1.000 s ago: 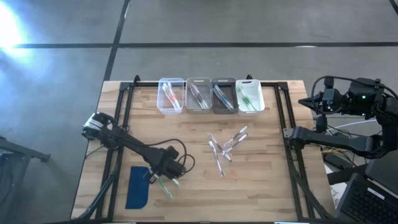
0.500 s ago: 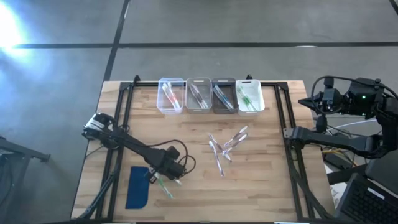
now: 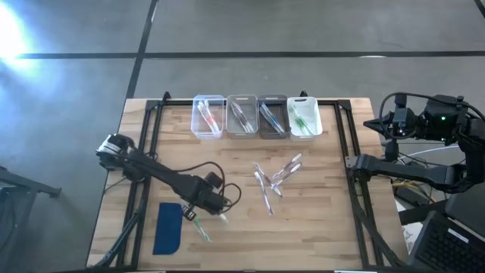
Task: Pick & Place Toothbrushes
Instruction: Put the green toothbrush into the white bin
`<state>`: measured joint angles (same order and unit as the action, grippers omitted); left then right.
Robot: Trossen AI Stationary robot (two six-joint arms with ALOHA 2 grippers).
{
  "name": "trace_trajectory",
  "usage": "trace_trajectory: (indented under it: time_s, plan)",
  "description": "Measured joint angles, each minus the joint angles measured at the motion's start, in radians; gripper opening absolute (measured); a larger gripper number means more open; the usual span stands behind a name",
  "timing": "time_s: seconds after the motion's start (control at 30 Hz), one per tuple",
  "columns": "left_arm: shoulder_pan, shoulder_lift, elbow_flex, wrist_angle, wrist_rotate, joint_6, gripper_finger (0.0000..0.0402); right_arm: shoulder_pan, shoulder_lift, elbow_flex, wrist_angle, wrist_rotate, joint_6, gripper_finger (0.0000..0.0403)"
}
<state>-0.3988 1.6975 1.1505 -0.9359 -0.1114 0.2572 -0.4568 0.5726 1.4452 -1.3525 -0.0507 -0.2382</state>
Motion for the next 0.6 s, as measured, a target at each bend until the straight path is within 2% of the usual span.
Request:
trace_trajectory:
  time_s: [0.37, 0.43, 0.6]
  plan:
    - [0.025, -0.114, 0.057, -0.045, -0.046, -0.002, 0.0001, 0.0, 0.005, 0.0, 0.048, -0.001, 0.013, 0.0008]
    - [0.035, -0.116, 0.069, -0.047, -0.053, 0.004, 0.0, 0.0, 0.011, 0.0, 0.088, -0.002, 0.097, 0.0008]
    - [0.052, -0.116, 0.11, -0.043, -0.063, 0.001, 0.0, 0.0, 0.032, 0.0, 0.206, -0.001, 0.485, 0.0008]
